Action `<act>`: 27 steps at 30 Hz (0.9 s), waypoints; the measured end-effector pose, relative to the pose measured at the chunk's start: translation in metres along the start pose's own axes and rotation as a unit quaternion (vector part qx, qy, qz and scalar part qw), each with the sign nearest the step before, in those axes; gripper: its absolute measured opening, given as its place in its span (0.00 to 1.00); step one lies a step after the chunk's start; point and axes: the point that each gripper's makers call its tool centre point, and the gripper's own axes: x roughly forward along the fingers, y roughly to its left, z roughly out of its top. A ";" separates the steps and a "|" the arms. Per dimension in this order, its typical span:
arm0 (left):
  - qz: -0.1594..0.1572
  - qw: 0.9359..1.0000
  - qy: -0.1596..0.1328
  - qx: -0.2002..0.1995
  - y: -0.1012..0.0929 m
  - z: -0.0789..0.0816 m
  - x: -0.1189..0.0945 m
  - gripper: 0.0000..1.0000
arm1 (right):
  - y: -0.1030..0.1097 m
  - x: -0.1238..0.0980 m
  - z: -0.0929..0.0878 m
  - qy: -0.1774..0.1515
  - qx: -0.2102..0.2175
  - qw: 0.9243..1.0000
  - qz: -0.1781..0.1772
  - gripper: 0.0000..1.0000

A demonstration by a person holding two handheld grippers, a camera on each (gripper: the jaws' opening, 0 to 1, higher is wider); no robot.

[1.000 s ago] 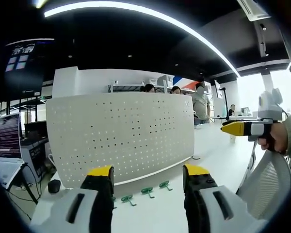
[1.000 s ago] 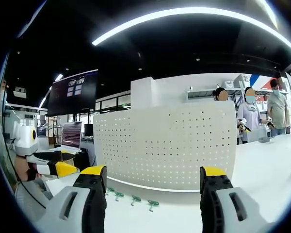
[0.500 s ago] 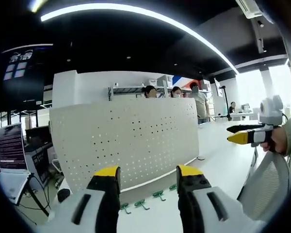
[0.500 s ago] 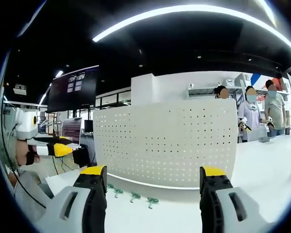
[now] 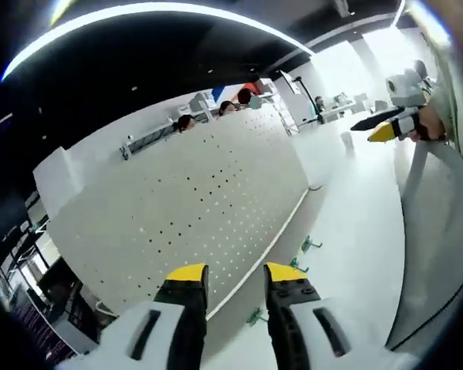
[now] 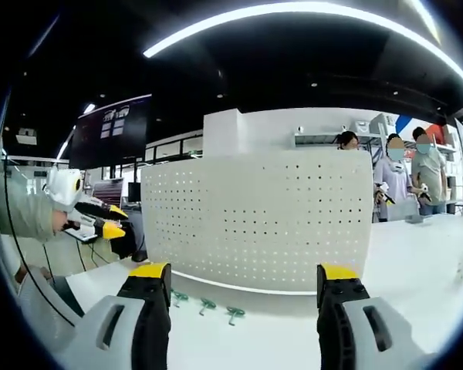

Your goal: Insert the hook assembly into the mounting plate slot until the hook locks in place.

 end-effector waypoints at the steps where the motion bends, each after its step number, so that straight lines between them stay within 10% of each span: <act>1: -0.012 1.000 0.010 -0.001 -0.001 -0.005 0.005 0.30 | 0.000 0.000 0.000 0.001 0.000 1.000 -0.001 0.75; 13: -0.160 0.977 0.116 0.073 -0.014 -0.084 0.067 0.25 | -0.007 0.001 -0.006 0.015 -0.012 1.000 -0.019 0.74; 27: -0.248 0.947 0.177 0.106 -0.023 -0.144 0.109 0.20 | -0.012 0.002 -0.015 0.037 -0.029 0.998 -0.037 0.74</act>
